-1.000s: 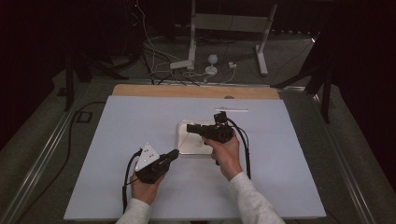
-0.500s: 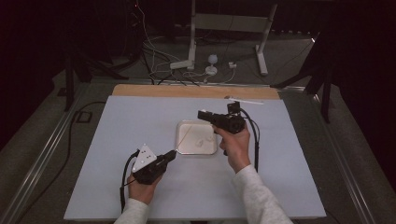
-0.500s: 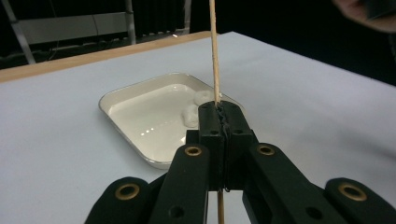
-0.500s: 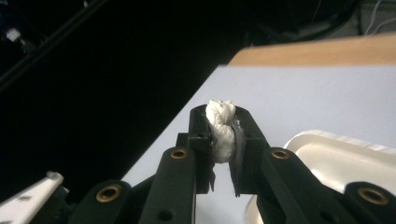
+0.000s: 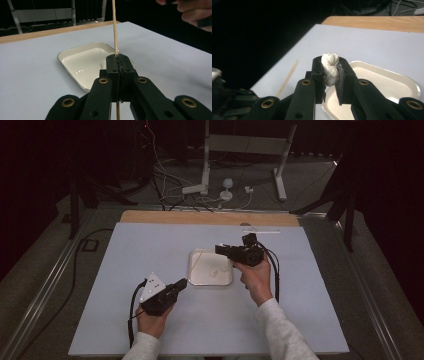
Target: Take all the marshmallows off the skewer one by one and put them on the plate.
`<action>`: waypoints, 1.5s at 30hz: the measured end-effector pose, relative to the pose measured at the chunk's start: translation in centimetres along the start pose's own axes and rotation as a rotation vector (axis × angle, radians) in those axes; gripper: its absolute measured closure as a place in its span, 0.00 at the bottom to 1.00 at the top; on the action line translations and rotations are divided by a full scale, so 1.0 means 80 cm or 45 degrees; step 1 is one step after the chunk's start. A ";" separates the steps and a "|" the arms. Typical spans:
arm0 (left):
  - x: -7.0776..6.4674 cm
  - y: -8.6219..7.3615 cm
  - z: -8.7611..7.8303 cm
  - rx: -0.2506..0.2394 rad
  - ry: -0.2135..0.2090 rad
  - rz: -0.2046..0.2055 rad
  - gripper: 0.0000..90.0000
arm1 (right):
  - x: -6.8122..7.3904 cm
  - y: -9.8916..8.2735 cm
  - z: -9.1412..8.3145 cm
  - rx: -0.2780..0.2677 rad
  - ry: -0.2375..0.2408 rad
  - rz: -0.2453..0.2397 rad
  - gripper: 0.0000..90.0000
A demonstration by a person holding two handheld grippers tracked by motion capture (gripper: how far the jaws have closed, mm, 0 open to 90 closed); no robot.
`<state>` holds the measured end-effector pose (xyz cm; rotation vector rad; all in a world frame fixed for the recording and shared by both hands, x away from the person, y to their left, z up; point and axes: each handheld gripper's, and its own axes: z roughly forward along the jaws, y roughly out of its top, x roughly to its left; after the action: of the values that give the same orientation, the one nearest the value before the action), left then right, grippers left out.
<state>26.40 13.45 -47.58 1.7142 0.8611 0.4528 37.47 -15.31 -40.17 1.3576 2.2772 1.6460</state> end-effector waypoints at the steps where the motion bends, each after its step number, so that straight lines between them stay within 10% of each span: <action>1: 0.000 0.000 0.000 -0.005 0.000 -0.004 1.00 | 0.000 -0.001 0.001 0.010 -0.013 -0.014 0.87; 45: 0.001 0.001 0.001 -0.006 0.001 -0.037 1.00 | -0.042 -0.066 0.035 0.206 -0.212 -0.076 0.85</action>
<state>26.54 13.43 -47.53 1.6952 0.8837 0.4360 37.62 -15.69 -47.02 1.3835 2.3709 1.3031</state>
